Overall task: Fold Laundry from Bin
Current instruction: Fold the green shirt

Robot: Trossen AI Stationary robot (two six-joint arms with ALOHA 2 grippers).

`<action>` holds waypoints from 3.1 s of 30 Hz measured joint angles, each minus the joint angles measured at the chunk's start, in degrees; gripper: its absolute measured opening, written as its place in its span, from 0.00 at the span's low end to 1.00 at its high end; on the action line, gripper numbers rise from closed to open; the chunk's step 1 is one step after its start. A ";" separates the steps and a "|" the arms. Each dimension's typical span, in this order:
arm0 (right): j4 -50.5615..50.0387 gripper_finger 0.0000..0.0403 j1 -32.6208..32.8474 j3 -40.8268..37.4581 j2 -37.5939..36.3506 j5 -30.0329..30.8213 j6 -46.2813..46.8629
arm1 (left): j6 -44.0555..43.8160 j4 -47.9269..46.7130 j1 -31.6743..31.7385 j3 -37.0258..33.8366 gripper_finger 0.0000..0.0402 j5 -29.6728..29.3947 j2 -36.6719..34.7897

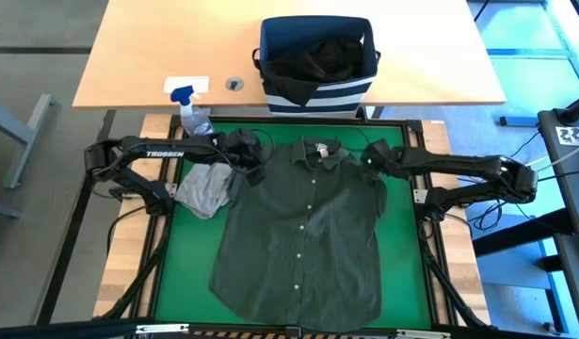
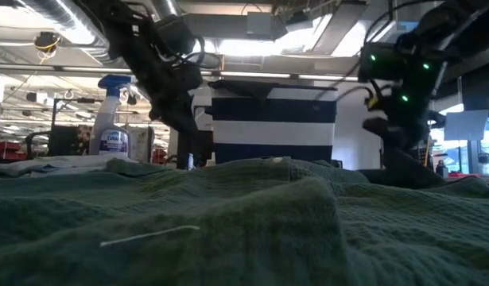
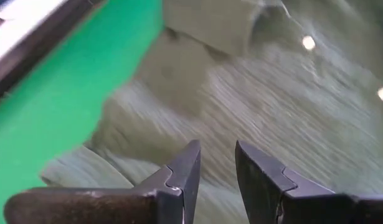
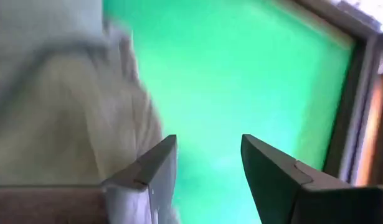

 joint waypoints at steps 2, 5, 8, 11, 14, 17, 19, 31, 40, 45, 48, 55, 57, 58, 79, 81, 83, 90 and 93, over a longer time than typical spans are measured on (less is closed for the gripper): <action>1.21 0.44 -1.08 3.20 -0.29 0.12 -4.66 | -0.40 1.70 1.09 0.00 0.24 -0.14 0.00; 4.79 0.44 -1.14 8.40 -0.32 0.24 -14.33 | -3.06 2.55 2.81 0.00 0.24 0.99 -0.31; 10.11 0.44 -1.03 11.33 -0.34 -5.56 -21.09 | -3.59 1.22 4.37 0.00 0.24 3.40 -0.35; 15.61 0.44 -1.03 11.12 -0.21 -18.21 -21.65 | -3.56 -4.75 5.55 0.00 0.24 5.01 -0.35; 19.38 0.44 -0.02 9.31 1.07 -26.23 -21.74 | -3.66 -14.90 6.36 0.49 0.24 6.06 -0.55; 19.88 0.44 1.20 7.21 2.67 -27.11 -21.64 | -3.55 -27.21 7.06 3.44 0.24 8.03 -1.98; 19.93 0.44 1.79 6.02 3.82 -27.15 -21.58 | -3.03 -32.83 7.04 4.81 0.24 7.37 -3.09; 27.95 0.44 1.98 3.66 10.63 -26.78 -19.87 | -2.68 -25.90 10.93 -5.66 0.24 -0.12 -3.69; 28.49 0.44 1.98 3.66 11.42 -26.78 -20.58 | -16.93 -26.35 16.66 -8.76 0.24 -10.77 -3.69; 28.44 0.44 1.98 3.66 11.42 -26.80 -21.53 | -18.87 -26.93 21.03 -7.43 0.24 -15.02 -4.03; 28.02 0.44 1.98 3.66 11.42 -27.55 -21.49 | -17.46 -27.97 22.67 -5.69 0.24 -12.06 -4.66; 28.18 0.44 2.03 3.66 10.92 -32.81 -19.89 | -6.63 -26.54 19.21 -0.72 0.24 8.94 -8.55; 28.12 0.44 2.01 3.66 10.94 -32.79 -19.82 | -5.74 -27.85 18.00 -0.76 0.24 8.95 -8.68; 28.29 0.44 2.01 3.66 10.94 -32.75 -19.81 | -5.14 -27.91 17.43 -0.88 0.24 8.00 -8.68; 16.22 0.44 13.59 3.66 12.97 -34.12 -22.56 | -15.57 -5.30 3.18 -10.21 0.24 12.92 -6.29; 14.30 0.44 13.80 3.66 14.57 -30.19 -24.60 | -15.35 -5.21 2.52 -10.77 0.24 10.80 -4.42; 13.00 0.44 13.31 3.66 16.48 -27.00 -26.85 | -15.35 -5.58 2.34 -11.33 0.24 7.31 -2.74; 2.68 0.44 7.26 5.70 17.49 -21.27 -35.27 | -21.57 -8.94 4.41 -10.88 0.24 -0.66 -1.87; -4.85 0.44 5.06 10.18 14.39 -24.56 -36.61 | -21.29 -8.36 4.68 -7.67 0.24 0.90 -3.78</action>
